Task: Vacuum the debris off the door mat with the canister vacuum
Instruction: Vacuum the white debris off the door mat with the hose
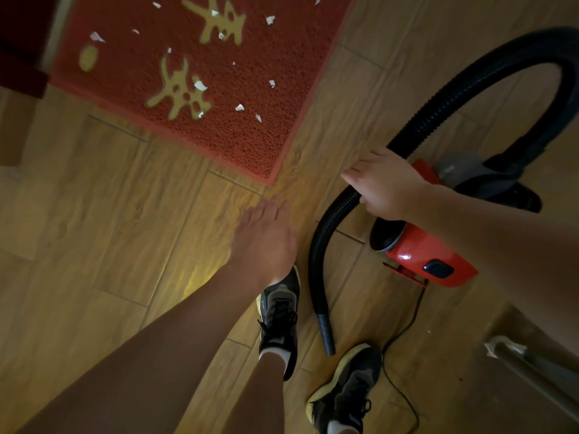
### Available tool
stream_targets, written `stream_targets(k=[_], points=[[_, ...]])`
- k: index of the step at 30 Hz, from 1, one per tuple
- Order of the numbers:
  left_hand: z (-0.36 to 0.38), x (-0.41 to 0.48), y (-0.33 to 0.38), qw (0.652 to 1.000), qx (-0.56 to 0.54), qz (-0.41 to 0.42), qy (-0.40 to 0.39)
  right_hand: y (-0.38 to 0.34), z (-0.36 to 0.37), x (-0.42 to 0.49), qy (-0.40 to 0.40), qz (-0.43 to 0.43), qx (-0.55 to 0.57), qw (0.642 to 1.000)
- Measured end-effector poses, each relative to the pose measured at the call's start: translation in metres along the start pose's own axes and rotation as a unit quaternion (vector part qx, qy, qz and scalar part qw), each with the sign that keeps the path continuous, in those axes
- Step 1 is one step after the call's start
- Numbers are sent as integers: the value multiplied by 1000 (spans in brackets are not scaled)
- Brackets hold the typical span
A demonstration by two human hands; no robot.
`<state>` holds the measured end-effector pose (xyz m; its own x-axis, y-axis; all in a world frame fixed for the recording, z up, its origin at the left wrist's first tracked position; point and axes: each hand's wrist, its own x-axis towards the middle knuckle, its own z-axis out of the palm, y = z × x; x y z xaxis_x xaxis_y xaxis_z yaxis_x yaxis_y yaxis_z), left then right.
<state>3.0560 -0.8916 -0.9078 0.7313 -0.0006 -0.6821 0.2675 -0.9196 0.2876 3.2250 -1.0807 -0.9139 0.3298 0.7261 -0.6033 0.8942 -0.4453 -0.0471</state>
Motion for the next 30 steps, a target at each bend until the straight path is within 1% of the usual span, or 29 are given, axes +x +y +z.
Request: stream_targets(k=[6, 15, 20, 24, 30], points=[[-5, -6, 15, 1000, -1, 21, 15, 5, -15, -12, 70, 8, 43, 997], [-23, -9, 24, 999, -16, 33, 40, 14, -46, -28, 106, 27, 63, 992], [-41, -3, 22, 998, -23, 34, 54, 20, -65, -31, 131, 46, 110, 984], [-57, 0, 25, 995, -40, 29, 88, 19, -79, -39, 159, 39, 154, 974], [-68, -8, 39, 992, -69, 17, 102, 25, -93, -59, 192, 5, 205, 960]])
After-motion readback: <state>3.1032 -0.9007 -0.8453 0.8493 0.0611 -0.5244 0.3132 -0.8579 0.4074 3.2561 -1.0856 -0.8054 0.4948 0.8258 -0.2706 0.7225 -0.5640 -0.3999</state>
